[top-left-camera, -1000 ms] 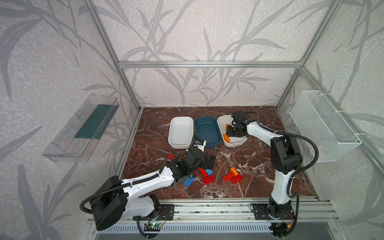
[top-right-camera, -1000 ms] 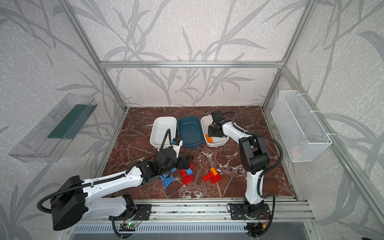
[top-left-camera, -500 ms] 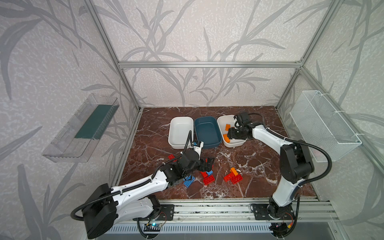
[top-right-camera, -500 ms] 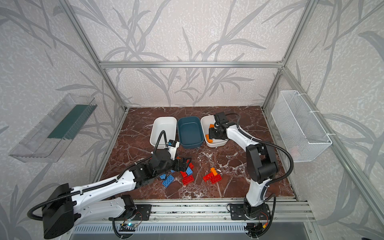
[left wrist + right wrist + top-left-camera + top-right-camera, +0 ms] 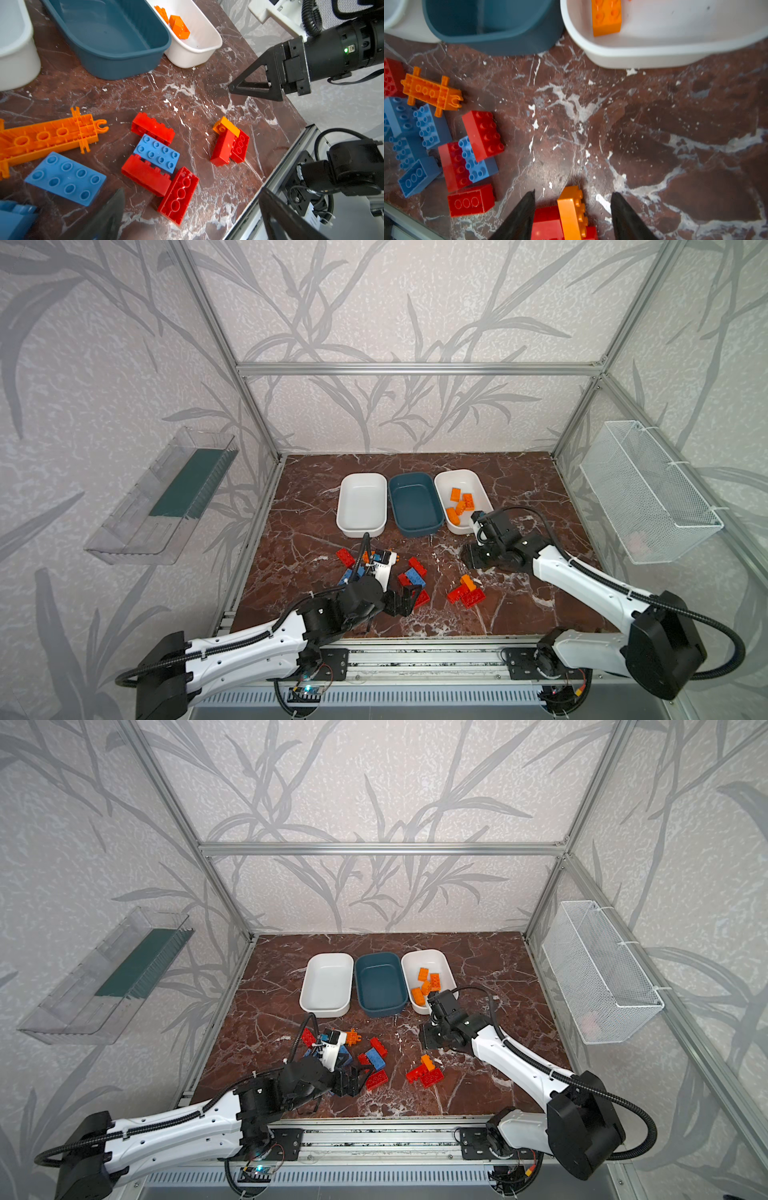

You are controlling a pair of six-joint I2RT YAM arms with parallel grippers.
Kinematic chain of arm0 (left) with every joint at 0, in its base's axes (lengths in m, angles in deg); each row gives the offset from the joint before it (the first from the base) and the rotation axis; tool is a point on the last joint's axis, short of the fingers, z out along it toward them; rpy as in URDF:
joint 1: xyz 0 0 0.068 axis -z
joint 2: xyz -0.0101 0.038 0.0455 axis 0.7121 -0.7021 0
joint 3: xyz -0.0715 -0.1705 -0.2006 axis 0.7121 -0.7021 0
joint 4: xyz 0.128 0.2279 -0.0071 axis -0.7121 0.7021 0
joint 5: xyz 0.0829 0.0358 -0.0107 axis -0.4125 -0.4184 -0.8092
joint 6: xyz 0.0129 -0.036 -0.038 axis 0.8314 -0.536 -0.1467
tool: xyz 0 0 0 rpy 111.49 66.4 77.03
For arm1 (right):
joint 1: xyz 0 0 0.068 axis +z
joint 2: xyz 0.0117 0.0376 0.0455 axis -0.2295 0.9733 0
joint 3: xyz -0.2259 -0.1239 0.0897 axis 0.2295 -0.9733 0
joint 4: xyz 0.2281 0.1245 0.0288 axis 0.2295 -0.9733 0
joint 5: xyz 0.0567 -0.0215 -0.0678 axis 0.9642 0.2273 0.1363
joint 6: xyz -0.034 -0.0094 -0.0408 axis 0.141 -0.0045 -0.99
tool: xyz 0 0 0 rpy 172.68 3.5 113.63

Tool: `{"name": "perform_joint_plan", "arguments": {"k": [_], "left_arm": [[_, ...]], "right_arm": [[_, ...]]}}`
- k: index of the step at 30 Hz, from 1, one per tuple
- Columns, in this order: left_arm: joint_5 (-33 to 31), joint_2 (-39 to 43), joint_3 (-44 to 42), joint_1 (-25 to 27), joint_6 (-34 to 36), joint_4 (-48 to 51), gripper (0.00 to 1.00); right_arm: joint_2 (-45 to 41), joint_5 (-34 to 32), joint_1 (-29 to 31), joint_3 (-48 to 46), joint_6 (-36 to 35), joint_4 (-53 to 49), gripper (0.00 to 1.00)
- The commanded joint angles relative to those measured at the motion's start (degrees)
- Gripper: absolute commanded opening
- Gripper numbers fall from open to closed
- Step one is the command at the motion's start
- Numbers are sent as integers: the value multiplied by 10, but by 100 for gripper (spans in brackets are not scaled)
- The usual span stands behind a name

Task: Sort the legos into containers by color
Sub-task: 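Lower the right gripper onto the orange brick atop the red bricks and grasp, then lift the small orange brick and carry it to the white tub with the right gripper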

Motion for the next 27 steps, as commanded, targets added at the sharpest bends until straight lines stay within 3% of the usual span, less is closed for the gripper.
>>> {"name": "perform_joint_plan", "arguments": {"k": [1, 7, 18, 27], "left_arm": [[-29, 14, -10, 16, -26, 10, 99], [-38, 34, -20, 36, -38, 22, 99], [-63, 94, -46, 46, -53, 52, 99], [-76, 106, -52, 47, -49, 60, 99]], "right_arm": [[-22, -11, 25, -28, 34, 2, 56], [-4, -21, 57, -52, 52, 19, 52], [53, -29, 62, -61, 56, 50, 47], [78, -44, 61, -62, 55, 54, 37]]}}
